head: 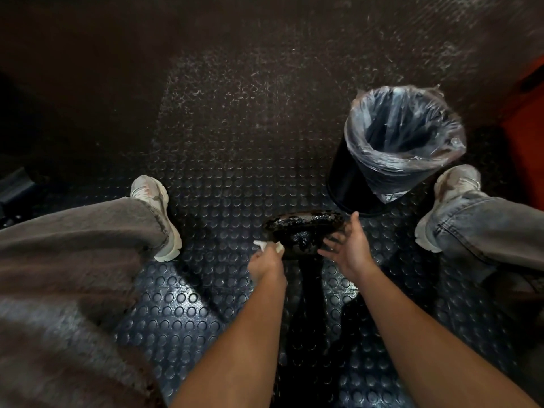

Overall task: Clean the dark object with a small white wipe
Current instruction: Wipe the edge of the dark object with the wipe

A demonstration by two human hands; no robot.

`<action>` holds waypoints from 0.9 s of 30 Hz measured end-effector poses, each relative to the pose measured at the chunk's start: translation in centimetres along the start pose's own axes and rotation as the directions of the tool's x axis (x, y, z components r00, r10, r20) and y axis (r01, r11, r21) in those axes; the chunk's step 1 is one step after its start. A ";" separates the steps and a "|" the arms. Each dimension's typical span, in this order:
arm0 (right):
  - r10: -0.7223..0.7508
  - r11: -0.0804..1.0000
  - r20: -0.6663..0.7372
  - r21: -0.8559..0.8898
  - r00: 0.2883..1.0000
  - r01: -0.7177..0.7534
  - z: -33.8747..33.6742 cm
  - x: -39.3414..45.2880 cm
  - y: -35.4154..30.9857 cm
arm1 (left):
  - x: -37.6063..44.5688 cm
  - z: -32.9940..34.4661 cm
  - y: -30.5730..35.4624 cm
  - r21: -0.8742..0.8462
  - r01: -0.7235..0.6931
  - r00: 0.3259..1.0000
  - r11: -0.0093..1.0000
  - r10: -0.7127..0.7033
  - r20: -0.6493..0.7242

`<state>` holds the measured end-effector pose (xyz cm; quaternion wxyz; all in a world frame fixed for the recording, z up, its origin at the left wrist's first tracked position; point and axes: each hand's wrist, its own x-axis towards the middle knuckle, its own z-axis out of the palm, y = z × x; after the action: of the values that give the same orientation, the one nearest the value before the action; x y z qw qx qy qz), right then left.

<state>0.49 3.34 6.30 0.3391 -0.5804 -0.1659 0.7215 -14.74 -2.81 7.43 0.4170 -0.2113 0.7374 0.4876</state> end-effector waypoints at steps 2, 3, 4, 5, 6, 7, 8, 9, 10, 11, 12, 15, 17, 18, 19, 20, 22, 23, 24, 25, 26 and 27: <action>0.001 1.000 0.015 -0.014 1.000 -0.001 -0.1 0.1 0.0 | 0.4 -0.2 0.5 -0.083 0.070 0.997 0.994 -0.066 0.044; 0.002 1.000 0.018 -0.020 1.000 -0.001 -0.1 0.2 0.0 | 0.4 0.0 0.6 -0.119 0.057 0.997 0.991 -0.050 0.064; 0.002 1.000 0.019 -0.025 1.000 -0.001 0.0 0.2 0.1 | 0.1 0.2 0.7 -0.143 0.022 0.997 0.989 -0.012 0.070; 0.001 1.000 0.017 -0.028 1.000 0.000 0.0 0.2 0.2 | -0.3 0.5 0.8 -0.146 -0.034 0.997 0.989 0.043 0.060; 0.001 1.000 0.015 -0.029 1.000 0.000 0.0 0.3 0.2 | -0.7 0.7 0.7 -0.108 -0.120 0.992 0.987 0.124 0.023; 0.000 1.000 0.013 -0.025 1.000 0.000 0.1 0.3 0.2 | -1.1 0.8 0.4 -0.043 -0.222 0.975 0.974 0.221 -0.009; 0.001 1.000 0.009 -0.019 1.000 -0.001 0.1 0.3 0.2 | -1.7 0.8 0.2 0.028 -0.312 0.950 0.950 0.312 -0.003; 0.001 1.000 0.005 -0.012 1.000 -0.001 0.2 0.3 0.2 | -2.0 0.8 -0.2 0.081 -0.390 0.921 0.917 0.390 0.024; 0.002 1.000 0.000 -0.006 1.000 -0.002 0.2 0.3 0.2 | -2.2 0.9 -0.5 0.111 -0.438 0.899 0.892 0.435 0.051; 0.005 1.000 -0.005 0.000 1.000 -0.005 0.3 0.3 0.2 | -2.1 1.0 -0.5 0.129 -0.445 0.895 0.886 0.441 0.064; 0.006 1.000 -0.007 0.003 1.000 -0.006 0.3 0.2 0.2 | -2.0 1.2 -0.4 0.149 -0.423 0.906 0.894 0.420 0.053; 0.007 1.000 0.005 0.001 1.000 -0.007 0.0 0.3 0.3 | -1.3 1.5 -0.1 0.091 -0.193 0.981 0.977 0.195 -0.014; 0.010 1.000 0.003 -0.005 1.000 -0.010 -0.1 0.4 0.3 | -0.9 1.0 0.6 -0.043 -0.001 1.000 0.999 0.001 -0.009; 0.011 1.000 0.005 -0.011 1.000 -0.011 -0.1 0.5 0.3 | -0.7 0.8 1.0 -0.105 0.086 0.996 0.991 -0.084 0.024; 0.013 1.000 0.007 -0.016 1.000 -0.013 -0.2 0.6 0.3 | -0.7 0.5 1.4 -0.164 0.149 0.988 0.975 -0.141 0.058; 0.014 1.000 0.009 -0.021 1.000 -0.013 -0.2 0.6 0.3 | -0.7 0.4 1.7 -0.199 0.170 0.984 0.965 -0.158 0.077; 0.012 1.000 0.010 -0.025 1.000 -0.011 -0.2 0.8 0.4 | -0.8 0.6 1.7 -0.203 0.073 0.996 0.976 -0.060 0.068; 0.010 1.000 0.006 -0.022 1.000 -0.010 -0.3 0.9 0.4 | -0.7 0.8 1.4 -0.168 -0.037 0.998 0.985 0.043 0.034; 0.010 1.000 0.004 -0.021 1.000 -0.010 -0.3 0.9 0.4 | -0.8 0.9 1.0 -0.110 -0.157 0.987 0.981 0.158 0.000; 0.007 1.000 0.003 -0.021 1.000 -0.007 -0.3 0.9 0.5 | -1.0 0.8 0.6 -0.053 -0.258 0.966 0.965 0.257 -0.028; 0.007 1.000 0.004 -0.019 1.000 -0.007 -0.3 0.9 0.5 | -1.2 0.8 0.2 0.014 -0.339 0.940 0.941 0.339 -0.039; 0.007 1.000 0.003 -0.016 1.000 -0.007 -0.3 0.9 0.6 | -1.5 0.7 -0.2 0.065 -0.400 0.915 0.914 0.403 -0.029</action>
<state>0.53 3.50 5.20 0.3317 -0.5827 -0.1699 0.7221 -13.45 -2.40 8.43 0.2987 -0.0533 0.7873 0.5367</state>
